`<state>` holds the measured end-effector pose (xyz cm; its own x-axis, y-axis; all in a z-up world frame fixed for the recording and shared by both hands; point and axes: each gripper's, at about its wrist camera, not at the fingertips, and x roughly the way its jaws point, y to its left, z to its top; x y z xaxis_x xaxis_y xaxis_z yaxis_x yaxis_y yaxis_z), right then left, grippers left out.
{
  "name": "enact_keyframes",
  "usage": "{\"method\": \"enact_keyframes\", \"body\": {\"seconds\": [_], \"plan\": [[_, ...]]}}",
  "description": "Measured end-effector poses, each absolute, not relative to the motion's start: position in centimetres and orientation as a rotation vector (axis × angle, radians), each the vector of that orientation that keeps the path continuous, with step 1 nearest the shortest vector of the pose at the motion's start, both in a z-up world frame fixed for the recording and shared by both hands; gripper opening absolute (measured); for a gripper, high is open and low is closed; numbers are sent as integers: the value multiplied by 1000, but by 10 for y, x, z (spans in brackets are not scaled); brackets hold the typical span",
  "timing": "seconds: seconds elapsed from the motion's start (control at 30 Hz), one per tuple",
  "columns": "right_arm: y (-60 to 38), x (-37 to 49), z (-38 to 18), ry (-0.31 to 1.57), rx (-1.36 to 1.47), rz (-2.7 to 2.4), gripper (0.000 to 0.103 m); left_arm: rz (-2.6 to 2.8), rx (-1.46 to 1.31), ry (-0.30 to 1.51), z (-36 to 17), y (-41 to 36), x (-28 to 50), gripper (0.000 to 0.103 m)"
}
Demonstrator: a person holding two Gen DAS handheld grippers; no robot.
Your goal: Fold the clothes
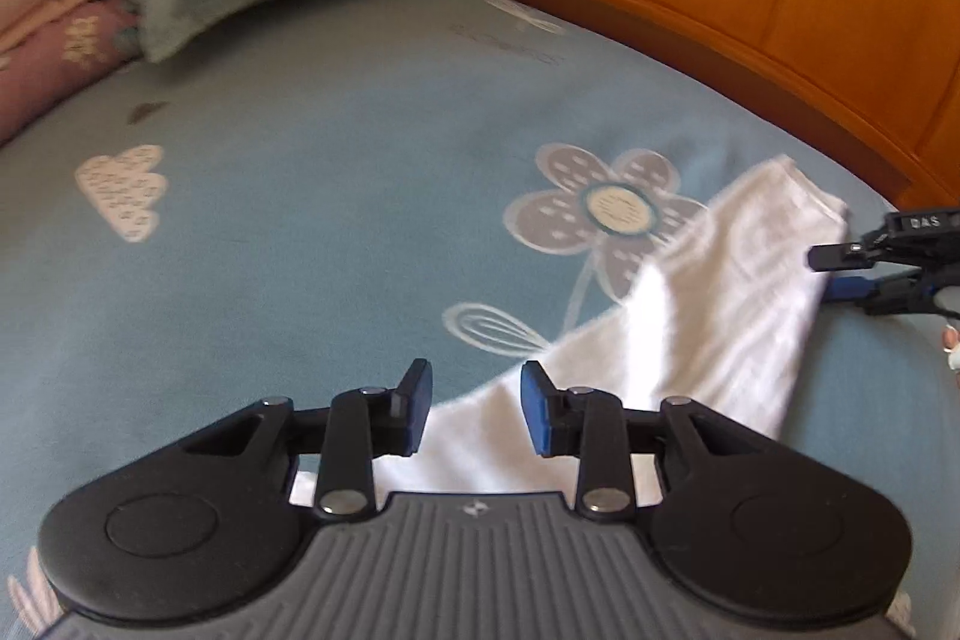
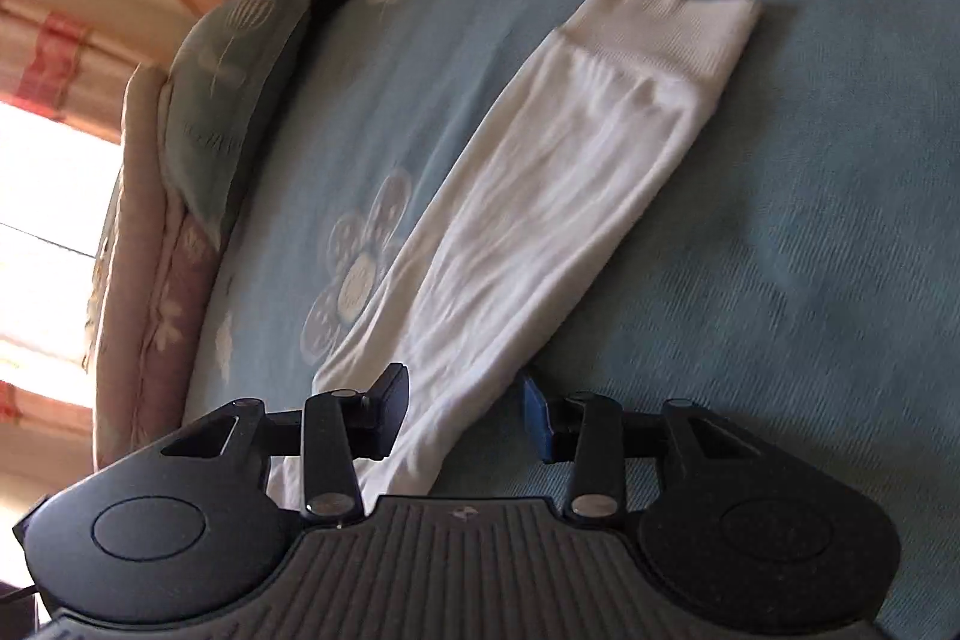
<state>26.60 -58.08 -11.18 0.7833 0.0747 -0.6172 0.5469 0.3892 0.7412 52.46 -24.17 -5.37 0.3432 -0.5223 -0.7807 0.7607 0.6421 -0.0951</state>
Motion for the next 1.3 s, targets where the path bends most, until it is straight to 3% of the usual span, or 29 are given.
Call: {"method": "enact_keyframes", "body": {"seconds": [0.03, 0.07, 0.1, 0.13, 0.23, 0.4, 0.43, 0.57, 0.73, 1.03, 1.27, 1.3], "plan": [[-588, 266, -113, 604, 1144, -356, 43, -815, 298, 878, -51, -236, 528, 33], [-593, 267, -112, 599, 1127, -393, 30, -786, 276, 882, -49, -228, 534, 33], [-598, 268, -112, 594, 1109, -430, 10, -757, 253, 887, -46, -220, 540, 33], [-605, 269, -112, 600, 1072, -473, 7, -728, 231, 891, -43, -211, 546, 33], [-616, 263, -111, 608, 1057, -480, 8, -647, 227, 910, -40, -181, 557, 33], [-606, 249, -88, 742, 926, -410, 38, -641, 314, 1002, -46, -145, 565, 38], [-598, 250, -78, 781, 851, -393, 39, -642, 362, 1003, -46, -140, 563, 38], [-560, 268, -37, 854, 536, -284, 39, -614, 302, 1043, -47, -113, 550, 40], [-501, 359, -12, 817, 298, 62, 39, -540, 199, 1093, -52, -75, 517, 42], [-364, 513, -47, 904, 90, 612, 40, -435, -15, 1131, -54, -9, 457, 43], [-318, 547, -74, 1087, -66, 753, 40, -415, -62, 1117, -56, 20, 433, 47], [-316, 548, -74, 1090, -73, 765, 37, -413, -72, 1117, -56, 24, 431, 48]]}}
